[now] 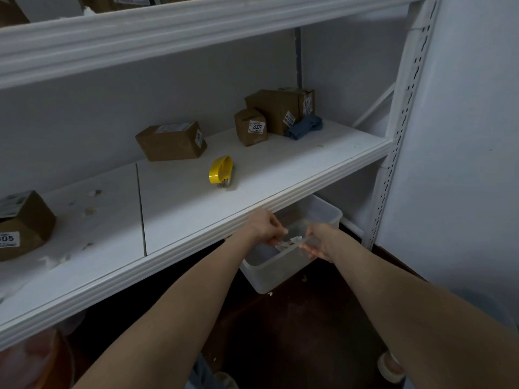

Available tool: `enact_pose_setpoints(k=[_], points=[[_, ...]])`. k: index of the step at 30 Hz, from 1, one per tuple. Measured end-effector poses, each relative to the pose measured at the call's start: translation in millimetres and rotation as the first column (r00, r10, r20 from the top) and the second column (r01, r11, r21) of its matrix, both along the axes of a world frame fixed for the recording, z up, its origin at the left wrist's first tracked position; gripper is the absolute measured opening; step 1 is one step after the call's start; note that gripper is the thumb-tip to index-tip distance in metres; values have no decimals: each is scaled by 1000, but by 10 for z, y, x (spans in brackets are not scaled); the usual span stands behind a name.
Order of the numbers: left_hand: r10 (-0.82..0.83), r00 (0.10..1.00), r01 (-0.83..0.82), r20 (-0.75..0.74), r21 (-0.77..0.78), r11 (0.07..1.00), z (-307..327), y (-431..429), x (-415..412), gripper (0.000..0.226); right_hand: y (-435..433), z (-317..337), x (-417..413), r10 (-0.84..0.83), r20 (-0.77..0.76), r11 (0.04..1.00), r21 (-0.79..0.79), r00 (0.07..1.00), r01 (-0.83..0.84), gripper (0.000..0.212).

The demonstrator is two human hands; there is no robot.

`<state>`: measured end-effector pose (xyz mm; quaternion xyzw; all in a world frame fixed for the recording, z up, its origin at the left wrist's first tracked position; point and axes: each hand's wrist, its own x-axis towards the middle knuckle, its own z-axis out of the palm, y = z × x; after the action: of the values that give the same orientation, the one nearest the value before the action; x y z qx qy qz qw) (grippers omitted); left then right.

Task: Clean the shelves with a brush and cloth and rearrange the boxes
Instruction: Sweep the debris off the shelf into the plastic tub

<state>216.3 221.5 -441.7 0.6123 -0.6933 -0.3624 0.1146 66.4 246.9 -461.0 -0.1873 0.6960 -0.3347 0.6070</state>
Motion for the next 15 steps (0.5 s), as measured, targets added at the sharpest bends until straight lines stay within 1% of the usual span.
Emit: enact_pose_setpoints(k=[1,2,3,4,6,7,9,10,13,15], points=[[27,999,-25,32,-65,998,-19,-39,-18,33,5,-1,-17,17,-15,1000,7,1000,-16,41],[54,997,-47,53,-130,990,-5,-38,-50,43,-1,-3,-41,30,-24,999,16,999,-30,40],[62,997,-52,55,-166,985,14,-42,-81,45,-2,2,-73,41,-30,999,28,999,-40,39],[48,998,-42,35,-149,988,24,-51,-119,40,-9,-6,-116,46,-39,998,40,998,-45,38],[3,1000,-3,6,-82,997,52,-60,-191,21,5,-20,-206,35,-54,998,58,998,-32,34],[-11,1000,11,2,-65,998,64,-69,-213,19,30,-13,-248,25,-46,998,64,999,-22,27],[-42,999,42,-1,-58,997,72,-87,-263,24,70,11,-325,15,-48,998,63,999,-12,21],[-56,998,56,5,-41,998,96,-76,-296,29,81,15,-369,13,-52,998,56,999,-10,23],[-144,990,144,-8,126,982,167,-28,-459,41,117,32,-507,34,-58,997,77,998,-29,31],[-222,975,214,18,205,955,226,-10,-583,47,167,73,-575,34,-75,999,28,997,-33,36]])
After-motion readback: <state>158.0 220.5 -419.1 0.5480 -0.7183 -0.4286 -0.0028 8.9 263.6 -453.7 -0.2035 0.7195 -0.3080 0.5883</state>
